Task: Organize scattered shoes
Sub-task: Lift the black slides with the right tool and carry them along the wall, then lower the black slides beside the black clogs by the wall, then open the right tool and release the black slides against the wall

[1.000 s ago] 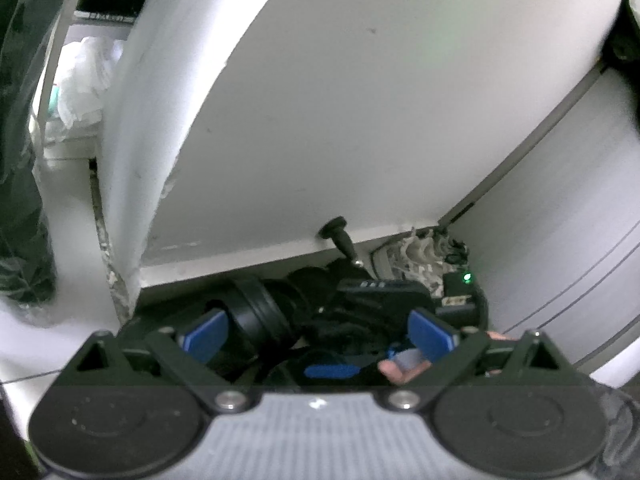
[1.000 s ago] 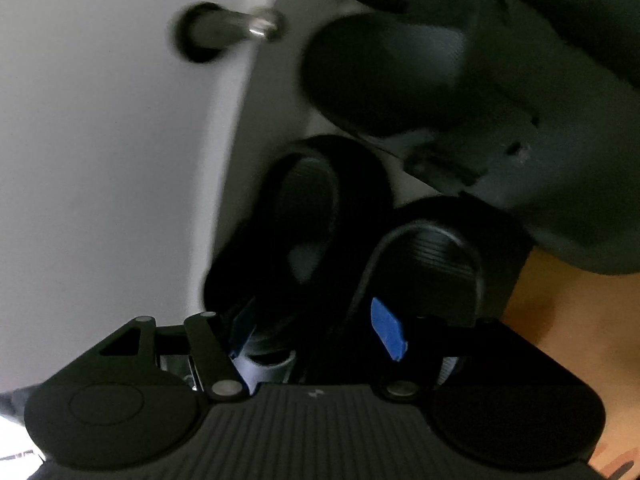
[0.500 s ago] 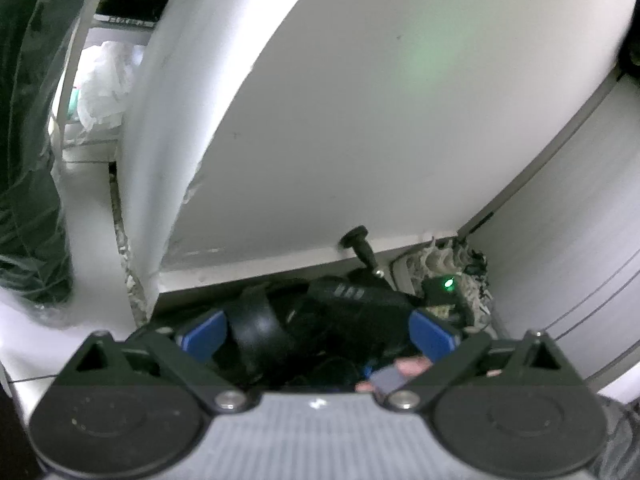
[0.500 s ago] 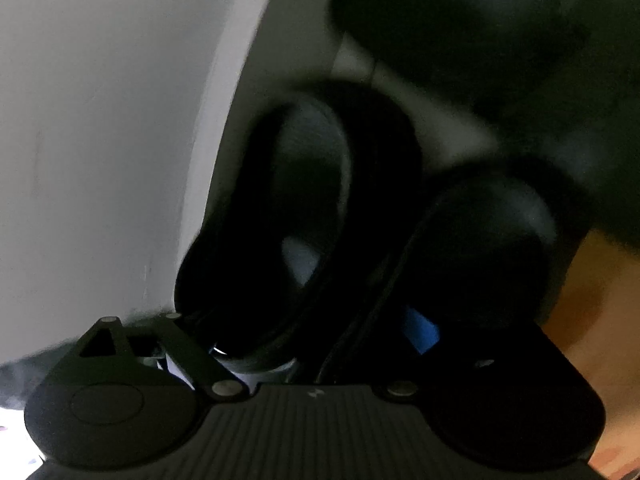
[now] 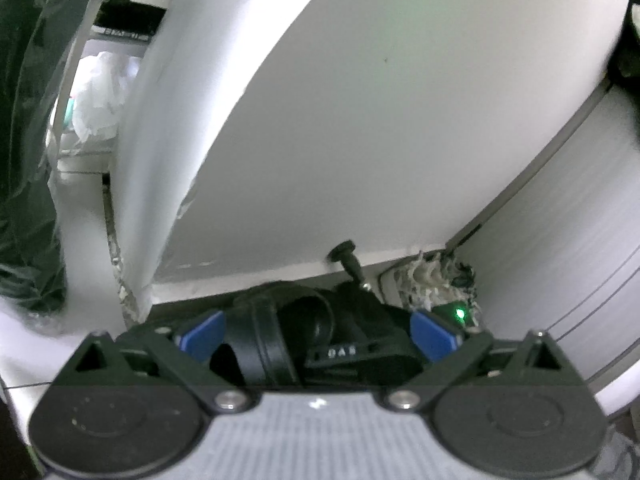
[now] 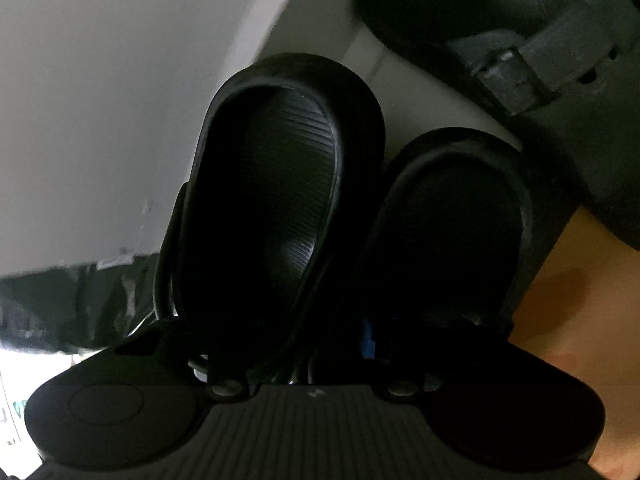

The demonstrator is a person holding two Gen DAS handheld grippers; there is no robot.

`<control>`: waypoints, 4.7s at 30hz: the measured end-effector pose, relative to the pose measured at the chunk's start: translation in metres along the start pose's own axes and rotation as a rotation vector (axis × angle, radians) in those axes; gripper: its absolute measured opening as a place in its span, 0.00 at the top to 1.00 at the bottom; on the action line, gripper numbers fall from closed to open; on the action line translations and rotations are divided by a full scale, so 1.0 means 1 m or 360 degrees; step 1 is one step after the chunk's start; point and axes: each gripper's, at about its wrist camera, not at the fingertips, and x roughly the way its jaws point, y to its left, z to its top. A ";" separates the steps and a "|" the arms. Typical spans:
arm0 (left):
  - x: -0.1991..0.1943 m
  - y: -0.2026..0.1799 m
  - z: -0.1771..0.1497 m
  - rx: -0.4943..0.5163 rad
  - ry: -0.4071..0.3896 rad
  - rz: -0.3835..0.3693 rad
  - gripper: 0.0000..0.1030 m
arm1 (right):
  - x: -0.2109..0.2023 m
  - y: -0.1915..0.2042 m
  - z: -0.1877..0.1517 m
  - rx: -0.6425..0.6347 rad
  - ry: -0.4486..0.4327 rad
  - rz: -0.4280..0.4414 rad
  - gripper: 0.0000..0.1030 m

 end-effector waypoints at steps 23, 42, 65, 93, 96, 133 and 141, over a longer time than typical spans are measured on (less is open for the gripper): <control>-0.031 -0.003 0.025 -0.0046 -0.0238 0.0045 0.01 | -0.127 0.028 -0.089 -0.0644 -0.0407 -0.0289 0.74; -0.019 0.008 0.021 -0.0051 -0.0226 0.0179 0.01 | -0.069 0.016 -0.133 -0.0958 -0.0183 -0.0446 0.74; 0.008 0.017 0.009 -0.0085 0.0007 0.0243 0.01 | 0.013 0.066 -0.091 -0.1334 -0.0130 -0.0526 0.74; 0.028 0.026 0.004 -0.0134 0.0161 0.0304 0.01 | -0.006 0.073 -0.068 -0.1350 -0.0170 -0.0471 0.38; 0.035 0.028 0.002 -0.0138 0.0227 0.0317 0.01 | -0.026 0.066 -0.072 -0.1322 -0.0236 -0.0505 0.38; 0.049 0.030 -0.008 -0.0147 0.0365 0.0339 0.01 | 0.002 0.004 -0.087 -0.1198 -0.0256 -0.0851 0.08; 0.043 0.034 -0.005 -0.0181 0.0315 0.0328 0.01 | -0.009 0.004 -0.090 -0.1187 -0.0290 -0.0842 0.07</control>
